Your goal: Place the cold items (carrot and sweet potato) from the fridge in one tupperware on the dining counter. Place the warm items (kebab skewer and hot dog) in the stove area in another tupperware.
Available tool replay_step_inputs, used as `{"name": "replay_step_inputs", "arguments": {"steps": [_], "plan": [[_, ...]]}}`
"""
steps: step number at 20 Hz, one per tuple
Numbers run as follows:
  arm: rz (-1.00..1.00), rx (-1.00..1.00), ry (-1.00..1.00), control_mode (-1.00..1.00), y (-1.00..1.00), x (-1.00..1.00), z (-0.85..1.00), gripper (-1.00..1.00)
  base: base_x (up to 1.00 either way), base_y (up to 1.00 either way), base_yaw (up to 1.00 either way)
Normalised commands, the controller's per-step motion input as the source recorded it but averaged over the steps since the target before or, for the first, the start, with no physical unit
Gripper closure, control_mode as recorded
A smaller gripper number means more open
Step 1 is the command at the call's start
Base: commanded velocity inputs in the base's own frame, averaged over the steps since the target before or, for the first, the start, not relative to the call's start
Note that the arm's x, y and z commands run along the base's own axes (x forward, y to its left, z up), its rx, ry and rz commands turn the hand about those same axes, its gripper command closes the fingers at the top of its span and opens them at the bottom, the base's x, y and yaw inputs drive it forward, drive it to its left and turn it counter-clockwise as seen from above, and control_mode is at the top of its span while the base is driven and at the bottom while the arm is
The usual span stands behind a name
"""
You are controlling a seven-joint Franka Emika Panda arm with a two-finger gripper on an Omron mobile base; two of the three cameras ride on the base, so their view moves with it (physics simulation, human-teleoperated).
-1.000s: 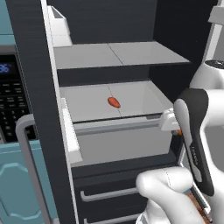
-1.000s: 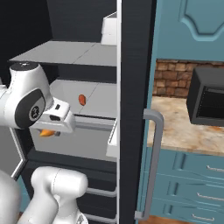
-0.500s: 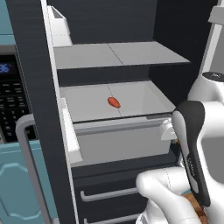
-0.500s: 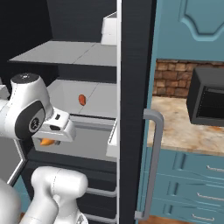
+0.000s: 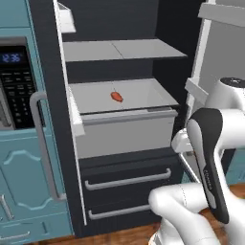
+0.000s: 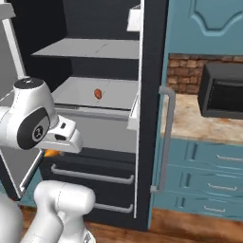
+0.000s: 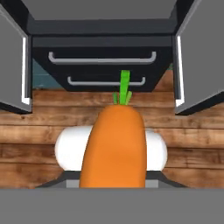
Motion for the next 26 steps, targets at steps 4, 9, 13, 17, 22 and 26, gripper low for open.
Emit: {"name": "replay_step_inputs", "arguments": {"steps": [4,9,13,17,22,26], "plan": [[0.00,0.00,0.00,1.00,0.00,0.00,0.00,1.00,-0.93,0.19,-0.12],[0.00,0.00,0.00,1.00,0.00,0.00,0.00,1.00,-0.75,0.03,-0.53],[0.00,0.00,0.00,1.00,0.00,0.00,0.00,1.00,-0.28,0.00,-0.86],[0.00,0.00,0.00,1.00,0.00,0.00,0.00,1.00,0.00,-0.02,-0.93],[0.00,0.00,0.00,1.00,0.00,0.00,0.00,1.00,0.00,-0.02,-0.93],[0.00,0.00,0.00,1.00,0.00,0.00,0.00,1.00,0.00,0.00,-0.93]]}}
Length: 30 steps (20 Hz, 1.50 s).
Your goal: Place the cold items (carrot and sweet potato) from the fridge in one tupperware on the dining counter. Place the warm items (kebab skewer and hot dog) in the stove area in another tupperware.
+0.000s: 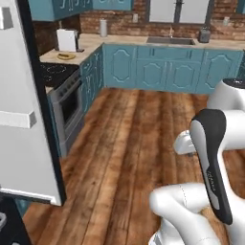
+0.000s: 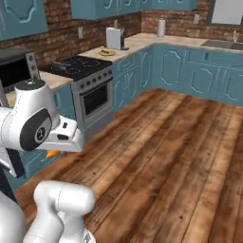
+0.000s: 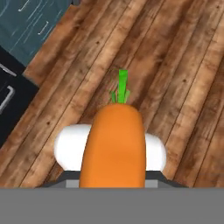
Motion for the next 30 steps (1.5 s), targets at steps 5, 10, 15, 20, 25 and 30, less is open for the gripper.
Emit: {"name": "replay_step_inputs", "arguments": {"steps": [5,10,15,20,25,30], "plan": [[0.00,0.00,0.00,1.00,0.00,0.00,0.00,1.00,0.00,-0.11,-0.91],[0.00,0.00,0.00,1.00,0.00,0.00,0.00,1.00,0.00,-0.47,-0.84],[0.00,0.00,0.00,1.00,0.00,0.00,0.00,1.00,0.00,-0.70,-0.79],[0.00,0.00,0.00,1.00,0.00,0.00,0.00,1.00,0.48,-0.83,-0.54],[0.00,0.00,0.00,1.00,0.00,0.00,0.00,1.00,1.00,-1.00,0.02],[0.00,0.00,0.00,1.00,0.00,0.00,0.00,1.00,1.00,-1.00,0.05]]}}
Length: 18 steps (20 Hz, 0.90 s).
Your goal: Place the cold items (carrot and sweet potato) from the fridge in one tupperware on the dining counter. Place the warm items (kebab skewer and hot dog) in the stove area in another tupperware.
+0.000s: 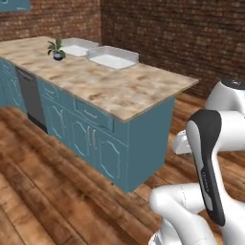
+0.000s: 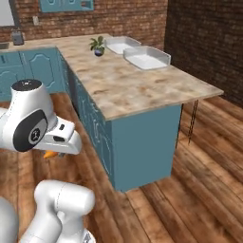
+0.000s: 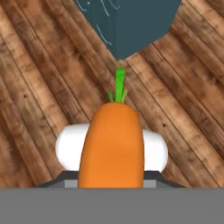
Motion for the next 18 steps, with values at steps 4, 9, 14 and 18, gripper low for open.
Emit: {"name": "replay_step_inputs", "arguments": {"steps": [4,9,14,18], "plan": [[0.00,0.00,0.00,1.00,0.00,0.00,0.00,1.00,1.00,-1.00,0.19],[0.00,0.00,0.00,1.00,0.00,0.00,0.00,1.00,1.00,-1.00,0.18],[0.00,0.00,0.00,1.00,0.00,0.00,0.00,1.00,1.00,-1.00,0.17],[0.00,0.00,0.00,1.00,0.00,0.00,0.00,1.00,0.79,-1.00,0.28]]}}
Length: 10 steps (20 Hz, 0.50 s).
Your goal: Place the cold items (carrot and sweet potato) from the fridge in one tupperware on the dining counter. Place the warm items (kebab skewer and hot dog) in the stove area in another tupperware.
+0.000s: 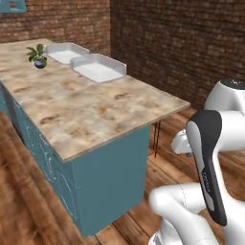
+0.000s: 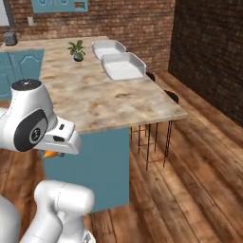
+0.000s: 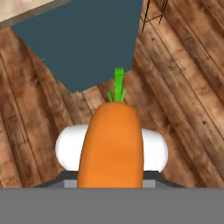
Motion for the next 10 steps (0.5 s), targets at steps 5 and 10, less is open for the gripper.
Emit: {"name": "replay_step_inputs", "arguments": {"steps": [5,10], "plan": [[0.00,0.00,0.00,1.00,0.00,0.00,0.00,1.00,0.49,-1.00,0.48],[0.00,0.00,0.00,1.00,0.00,0.00,0.00,1.00,0.42,-1.00,0.45]]}}
